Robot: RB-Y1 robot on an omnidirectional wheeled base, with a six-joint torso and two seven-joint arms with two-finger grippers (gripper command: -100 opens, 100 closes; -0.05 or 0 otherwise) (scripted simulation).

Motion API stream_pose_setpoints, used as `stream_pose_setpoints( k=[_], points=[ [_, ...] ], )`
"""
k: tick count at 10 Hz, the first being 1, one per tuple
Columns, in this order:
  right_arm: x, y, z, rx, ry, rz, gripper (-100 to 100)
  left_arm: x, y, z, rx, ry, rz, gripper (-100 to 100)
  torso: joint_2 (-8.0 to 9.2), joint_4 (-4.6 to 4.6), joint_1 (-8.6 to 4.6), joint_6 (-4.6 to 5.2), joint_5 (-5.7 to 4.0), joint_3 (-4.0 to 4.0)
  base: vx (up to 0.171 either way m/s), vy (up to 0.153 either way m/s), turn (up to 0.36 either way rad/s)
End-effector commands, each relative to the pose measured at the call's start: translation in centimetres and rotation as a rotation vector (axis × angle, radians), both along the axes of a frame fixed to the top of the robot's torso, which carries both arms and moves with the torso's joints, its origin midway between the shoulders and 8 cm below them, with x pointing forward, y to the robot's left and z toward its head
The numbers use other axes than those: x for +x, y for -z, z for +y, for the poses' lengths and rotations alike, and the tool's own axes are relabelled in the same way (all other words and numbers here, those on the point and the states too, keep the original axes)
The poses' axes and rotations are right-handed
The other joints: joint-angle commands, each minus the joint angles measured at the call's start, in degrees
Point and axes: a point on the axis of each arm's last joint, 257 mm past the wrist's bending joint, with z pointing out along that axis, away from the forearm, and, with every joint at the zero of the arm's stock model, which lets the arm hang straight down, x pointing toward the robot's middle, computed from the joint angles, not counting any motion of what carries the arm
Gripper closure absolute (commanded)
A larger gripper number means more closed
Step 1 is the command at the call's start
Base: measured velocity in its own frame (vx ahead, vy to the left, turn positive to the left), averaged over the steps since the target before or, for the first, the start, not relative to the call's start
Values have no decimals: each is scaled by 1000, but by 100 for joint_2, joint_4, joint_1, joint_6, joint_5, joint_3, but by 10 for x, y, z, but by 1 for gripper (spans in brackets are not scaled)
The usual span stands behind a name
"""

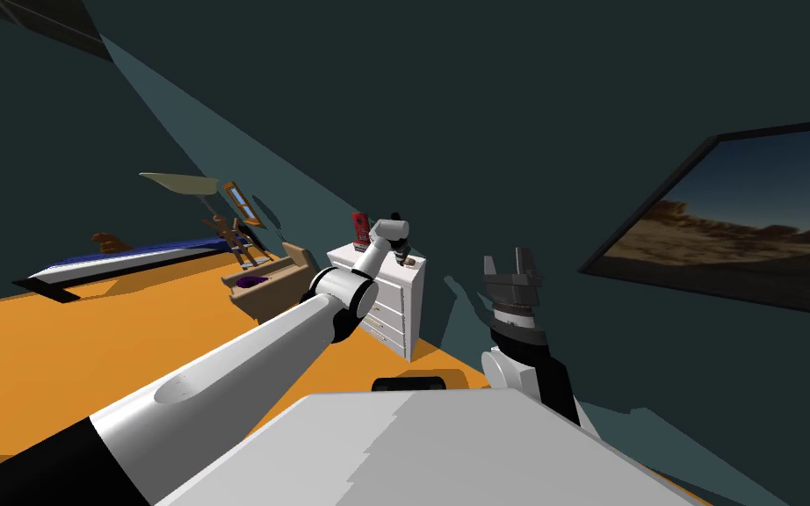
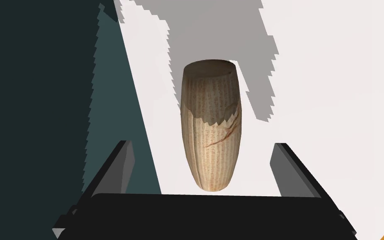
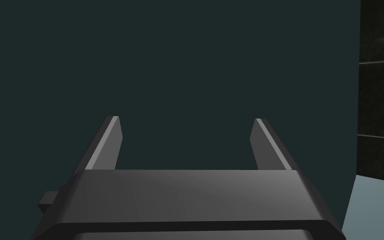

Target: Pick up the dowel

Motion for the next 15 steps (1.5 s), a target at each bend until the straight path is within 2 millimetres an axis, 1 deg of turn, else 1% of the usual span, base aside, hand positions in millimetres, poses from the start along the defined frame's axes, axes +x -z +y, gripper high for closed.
stream_pose_setpoints(
  k=[1,2,3,4,5,6,10,11,12,13,14,15],
  points=[
    [0,0,0,0,0,0,0,0,0,0,0,0,0,-100,0,0,0,0,0,0,0,0,0],
    [0,0,0,0,0,0,0,0,0,0,0,0,0,0,1,0,4,-1,1,1,0,0,0],
    [0,0,0,0,0,0,0,7,12,14,0,-27,0,-100,2,1,5,-1,2,1,10,-5,-191],
    [0,0,0,0,0,0,0,9,15,18,0,-36,0,-100,0,-1,3,3,1,0,14,2,-177],
    [0,0,0,0,0,0,0,7,12,14,0,-29,2,-100,-2,-1,5,0,1,-1,6,4,-22],
    [0,0,0,0,0,0,0,8,12,14,-1,-30,0,100,0,0,7,-1,2,0,0,0,0],
    [0,0,0,0,0,0,0,8,12,14,-1,-30,0,100,1,0,4,1,0,1,0,0,0],
    [0,0,0,0,0,0,0,8,12,14,-1,-30,0,0,2,1,5,0,1,1,0,0,0],
    [0,0,0,0,0,0,0,2,4,4,0,-9,0,100,3,1,5,0,1,2,-9,1,211],
    [0,0,0,0,0,0,0,0,0,0,0,0,0,100,7,5,10,-8,2,6,-13,-4,184],
    [0,0,0,0,0,0,0,4,3,3,-1,-7,-1,100,11,5,11,-5,2,8,-5,-2,26],
    [0,0,0,0,0,0,0,3,3,3,0,-6,0,0,9,4,8,-1,2,6,0,0,0]
  ],
)
